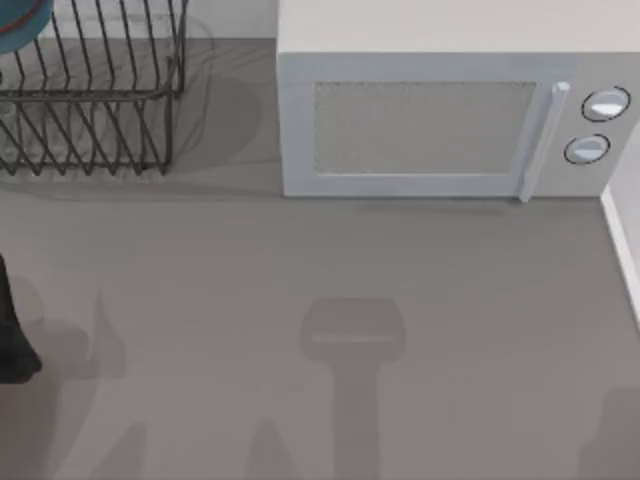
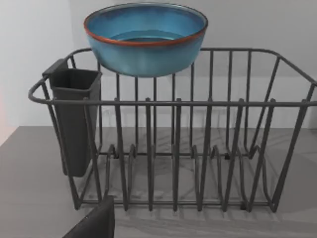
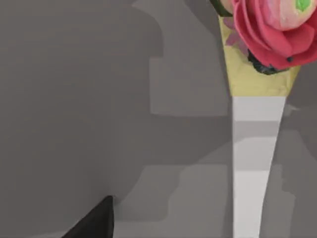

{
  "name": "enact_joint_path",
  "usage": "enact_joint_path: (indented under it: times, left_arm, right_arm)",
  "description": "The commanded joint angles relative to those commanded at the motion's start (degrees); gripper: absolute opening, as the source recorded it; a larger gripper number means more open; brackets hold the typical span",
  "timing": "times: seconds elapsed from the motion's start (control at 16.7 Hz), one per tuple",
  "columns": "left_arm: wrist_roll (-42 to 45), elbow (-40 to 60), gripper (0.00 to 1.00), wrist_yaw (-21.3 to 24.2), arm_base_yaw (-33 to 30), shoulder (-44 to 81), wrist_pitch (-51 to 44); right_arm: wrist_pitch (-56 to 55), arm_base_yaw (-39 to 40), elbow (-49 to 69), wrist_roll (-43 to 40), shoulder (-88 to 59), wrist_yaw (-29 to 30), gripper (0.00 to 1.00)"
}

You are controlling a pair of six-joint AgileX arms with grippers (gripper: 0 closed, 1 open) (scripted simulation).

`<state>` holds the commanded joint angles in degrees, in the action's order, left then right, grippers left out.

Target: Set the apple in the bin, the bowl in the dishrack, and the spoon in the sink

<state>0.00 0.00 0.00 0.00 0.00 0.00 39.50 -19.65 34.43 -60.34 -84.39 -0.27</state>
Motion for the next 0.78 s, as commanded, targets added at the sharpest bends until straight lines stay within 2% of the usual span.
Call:
enact_joint_path:
  times: [0.18,0.48,0.78]
  left_arm:
    - [0.0,0.0,1.0,0.0,0.0,0.0,0.0]
    - [0.0,0.0,1.0,0.0,0.0,0.0,0.0]
    - [0.0,0.0,1.0,0.0,0.0,0.0,0.0]
  right_arm:
    - [-5.47,0.03,-3.06,0.07,-2.74,0.0,1.0]
    - [-6.16,0.04,-3.45,0.08,-3.08,0.0,1.0]
    - [-6.16,0.04,-3.45,0.08,-3.08,0.0,0.62]
